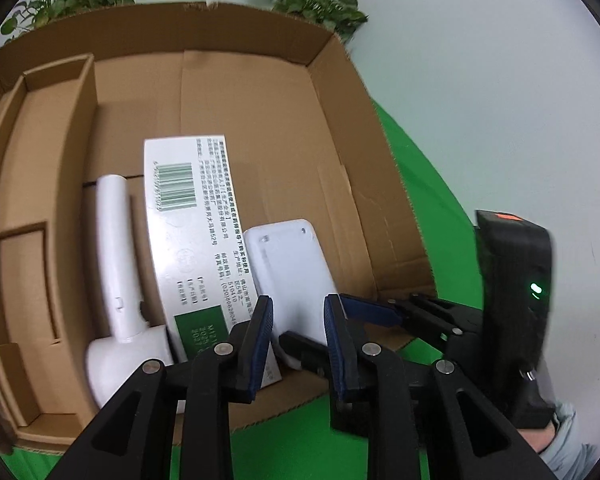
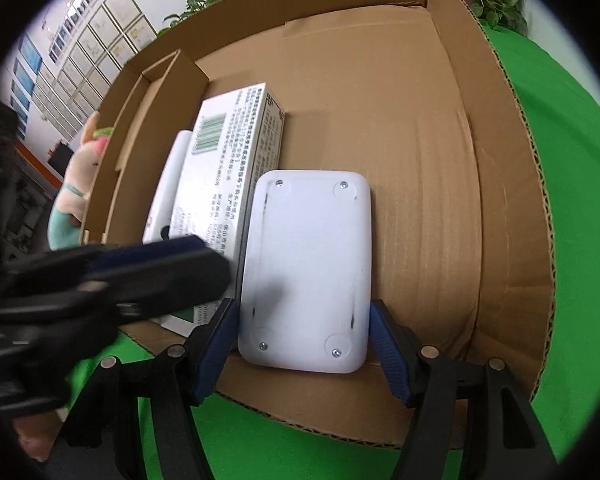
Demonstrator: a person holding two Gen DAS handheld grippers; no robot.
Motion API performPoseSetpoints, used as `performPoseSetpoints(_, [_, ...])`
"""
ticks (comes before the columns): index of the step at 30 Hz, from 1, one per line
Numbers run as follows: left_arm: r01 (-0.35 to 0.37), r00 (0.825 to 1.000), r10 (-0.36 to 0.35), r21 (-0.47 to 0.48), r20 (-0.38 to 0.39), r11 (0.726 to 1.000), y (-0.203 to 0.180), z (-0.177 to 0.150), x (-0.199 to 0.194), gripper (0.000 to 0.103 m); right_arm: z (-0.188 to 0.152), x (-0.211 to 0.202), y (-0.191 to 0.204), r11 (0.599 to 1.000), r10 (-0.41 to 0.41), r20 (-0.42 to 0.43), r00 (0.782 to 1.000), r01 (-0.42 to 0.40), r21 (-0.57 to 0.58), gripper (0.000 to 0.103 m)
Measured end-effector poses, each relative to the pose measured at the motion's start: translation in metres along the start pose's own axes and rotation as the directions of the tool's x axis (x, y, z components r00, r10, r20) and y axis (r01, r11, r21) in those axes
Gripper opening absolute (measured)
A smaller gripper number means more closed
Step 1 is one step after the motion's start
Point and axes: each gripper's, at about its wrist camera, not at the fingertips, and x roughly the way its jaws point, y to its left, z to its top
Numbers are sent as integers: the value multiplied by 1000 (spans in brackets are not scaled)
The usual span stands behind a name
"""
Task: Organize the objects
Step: 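Lower the white device into the box beside the medicine box, then open the left gripper and pull both tools back from the box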
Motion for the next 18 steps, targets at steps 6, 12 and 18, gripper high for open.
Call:
performPoseSetpoints(6, [-4, 999, 4, -12, 39, 1000, 15, -11, -25, 23, -1, -6, -2, 1000, 23, 3, 1000, -23, 10, 62])
performPoseSetpoints(12, [-27, 996, 28, -16, 80, 1000, 35, -25, -51, 23, -4, -8, 4, 999, -29, 19, 999, 30, -11, 55])
performPoseSetpoints(18, [-243, 934, 243, -33, 260, 969, 54, -46, -93, 74, -8, -25, 18, 990, -133, 131, 982, 137, -19, 62])
